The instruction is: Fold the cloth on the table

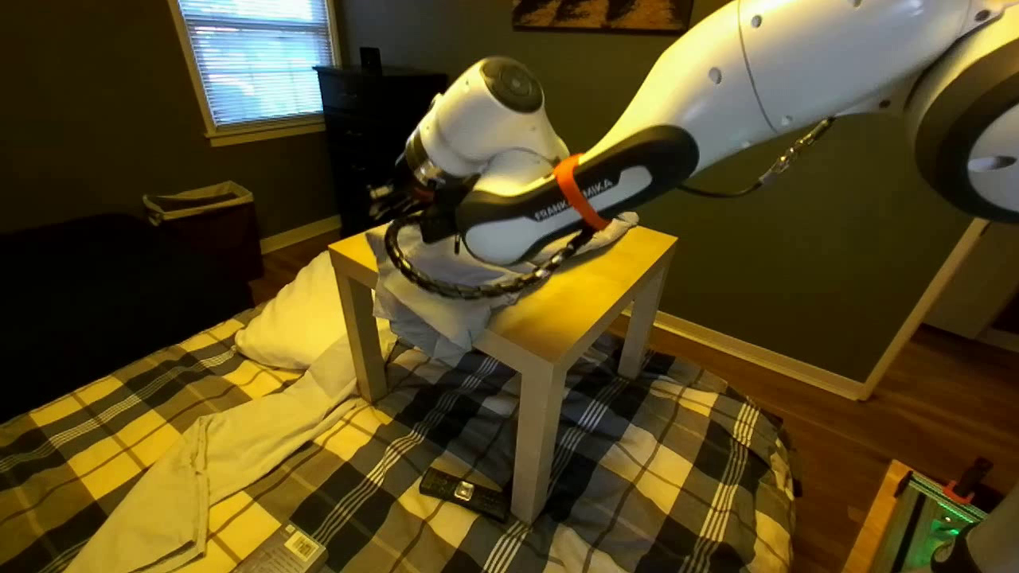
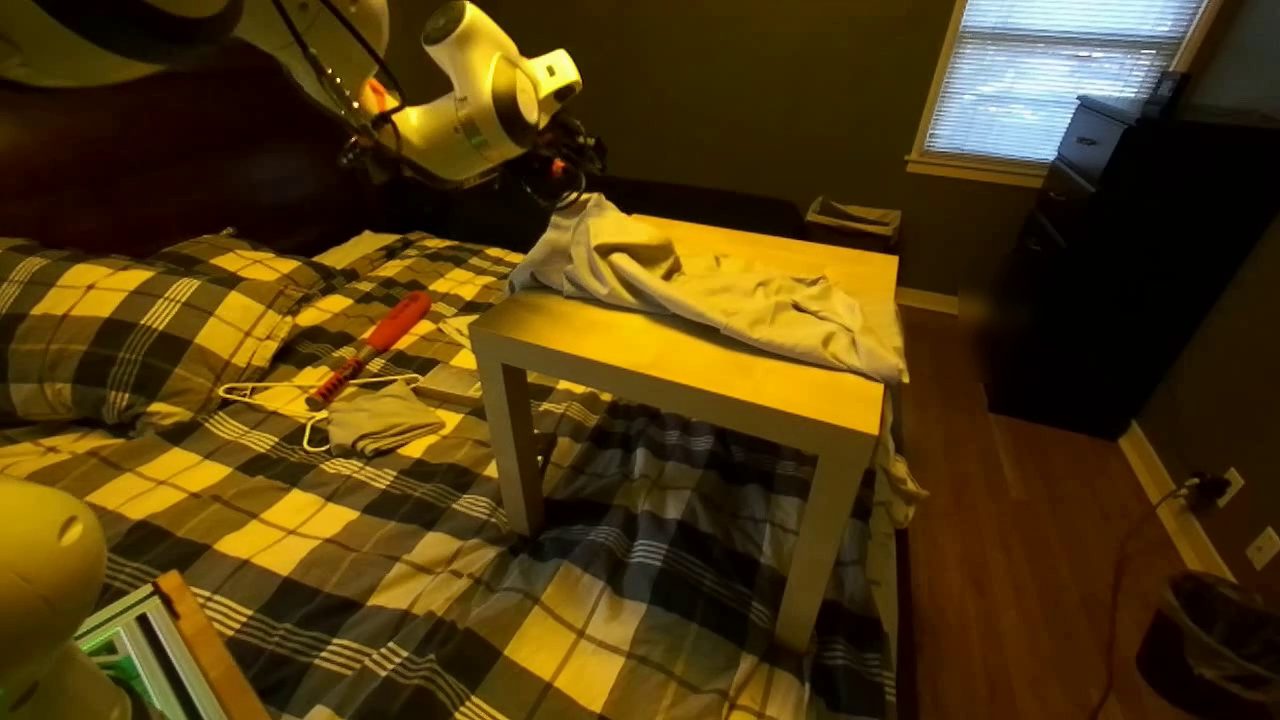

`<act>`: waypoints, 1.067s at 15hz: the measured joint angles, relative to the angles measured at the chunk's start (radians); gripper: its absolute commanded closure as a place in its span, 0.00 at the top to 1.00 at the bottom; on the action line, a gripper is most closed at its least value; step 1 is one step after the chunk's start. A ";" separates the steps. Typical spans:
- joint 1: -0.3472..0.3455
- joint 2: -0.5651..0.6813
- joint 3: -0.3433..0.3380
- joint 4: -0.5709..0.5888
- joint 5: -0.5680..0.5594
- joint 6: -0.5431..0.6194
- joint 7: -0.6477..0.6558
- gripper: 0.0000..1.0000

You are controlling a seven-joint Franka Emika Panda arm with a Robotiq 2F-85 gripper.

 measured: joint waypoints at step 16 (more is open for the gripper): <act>0.038 0.138 -0.305 0.222 -0.260 -0.525 0.191 1.00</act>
